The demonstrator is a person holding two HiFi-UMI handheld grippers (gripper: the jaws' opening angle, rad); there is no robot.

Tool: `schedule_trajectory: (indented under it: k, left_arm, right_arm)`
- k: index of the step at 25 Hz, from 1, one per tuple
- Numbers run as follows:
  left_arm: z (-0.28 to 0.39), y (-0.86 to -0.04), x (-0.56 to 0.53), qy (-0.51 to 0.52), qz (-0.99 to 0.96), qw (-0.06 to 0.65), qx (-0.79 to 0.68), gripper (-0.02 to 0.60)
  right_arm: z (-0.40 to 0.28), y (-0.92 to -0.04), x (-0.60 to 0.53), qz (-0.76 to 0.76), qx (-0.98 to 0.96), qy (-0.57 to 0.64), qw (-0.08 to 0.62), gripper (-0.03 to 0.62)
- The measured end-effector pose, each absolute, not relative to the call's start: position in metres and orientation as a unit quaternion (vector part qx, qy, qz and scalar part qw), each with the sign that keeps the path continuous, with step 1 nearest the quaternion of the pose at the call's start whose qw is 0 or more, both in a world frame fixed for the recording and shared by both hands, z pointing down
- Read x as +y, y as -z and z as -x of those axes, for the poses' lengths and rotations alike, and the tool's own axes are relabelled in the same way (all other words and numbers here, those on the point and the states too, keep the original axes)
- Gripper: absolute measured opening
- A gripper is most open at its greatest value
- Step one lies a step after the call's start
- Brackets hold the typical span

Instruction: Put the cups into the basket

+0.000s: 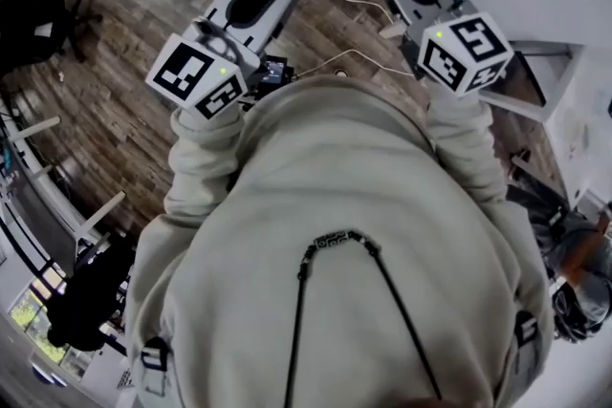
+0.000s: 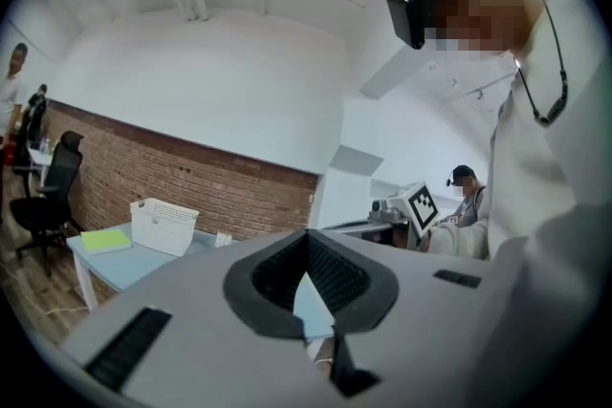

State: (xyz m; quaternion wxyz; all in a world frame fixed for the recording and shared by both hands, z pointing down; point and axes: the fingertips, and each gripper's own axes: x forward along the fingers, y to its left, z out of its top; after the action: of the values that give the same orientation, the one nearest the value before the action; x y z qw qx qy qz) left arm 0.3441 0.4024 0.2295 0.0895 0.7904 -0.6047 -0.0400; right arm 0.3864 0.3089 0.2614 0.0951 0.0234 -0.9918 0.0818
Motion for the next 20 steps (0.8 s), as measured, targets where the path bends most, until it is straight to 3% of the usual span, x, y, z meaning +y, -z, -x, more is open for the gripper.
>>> schedule_trajectory:
  k: [20]
  left_arm:
    - [-0.337, -0.23, 0.336, 0.046, -0.759, 0.116, -0.639, -0.003]
  right_arm:
    - [-0.43, -0.282, 0.233, -0.015, -0.989, -0.121, 0.08, 0.014]
